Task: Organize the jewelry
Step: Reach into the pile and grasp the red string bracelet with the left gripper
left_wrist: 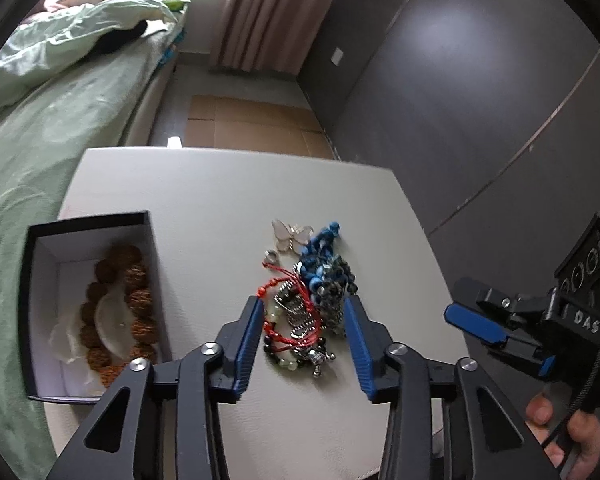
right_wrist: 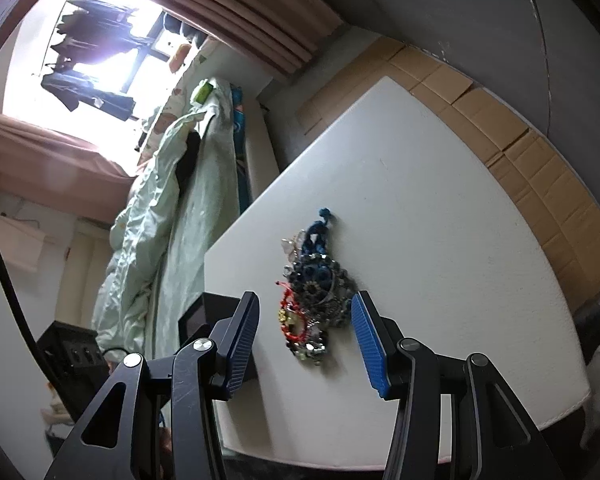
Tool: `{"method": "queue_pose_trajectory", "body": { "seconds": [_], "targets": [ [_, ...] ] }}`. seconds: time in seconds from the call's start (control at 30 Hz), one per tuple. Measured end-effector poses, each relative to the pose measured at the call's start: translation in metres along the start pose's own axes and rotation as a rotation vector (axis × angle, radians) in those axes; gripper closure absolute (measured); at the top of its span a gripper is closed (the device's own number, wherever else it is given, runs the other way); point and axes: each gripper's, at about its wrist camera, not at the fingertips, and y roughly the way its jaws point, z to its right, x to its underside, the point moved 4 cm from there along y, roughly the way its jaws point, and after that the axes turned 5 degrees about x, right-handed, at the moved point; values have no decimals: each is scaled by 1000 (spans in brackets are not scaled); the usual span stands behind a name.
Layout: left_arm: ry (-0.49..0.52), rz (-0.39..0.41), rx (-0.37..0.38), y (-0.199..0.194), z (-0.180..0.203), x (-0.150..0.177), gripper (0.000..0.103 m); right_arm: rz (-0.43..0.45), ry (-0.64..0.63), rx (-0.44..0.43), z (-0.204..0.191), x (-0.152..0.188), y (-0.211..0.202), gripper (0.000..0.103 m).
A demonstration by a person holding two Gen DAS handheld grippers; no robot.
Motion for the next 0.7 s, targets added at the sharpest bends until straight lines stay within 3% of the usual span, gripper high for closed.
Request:
{"method": "queue_pose_trajectory", "body": {
  "seconds": [0.5, 0.63, 0.7],
  "targets": [
    [74, -107, -51, 55, 14, 7, 68, -7, 57, 4, 16, -2, 1, 54],
    [83, -133, -68, 65, 13, 12, 72, -14, 77, 3, 20, -3, 4, 54],
    [80, -143, -73, 68, 12, 12, 80, -17, 81, 9, 21, -2, 6, 54]
  ]
}}
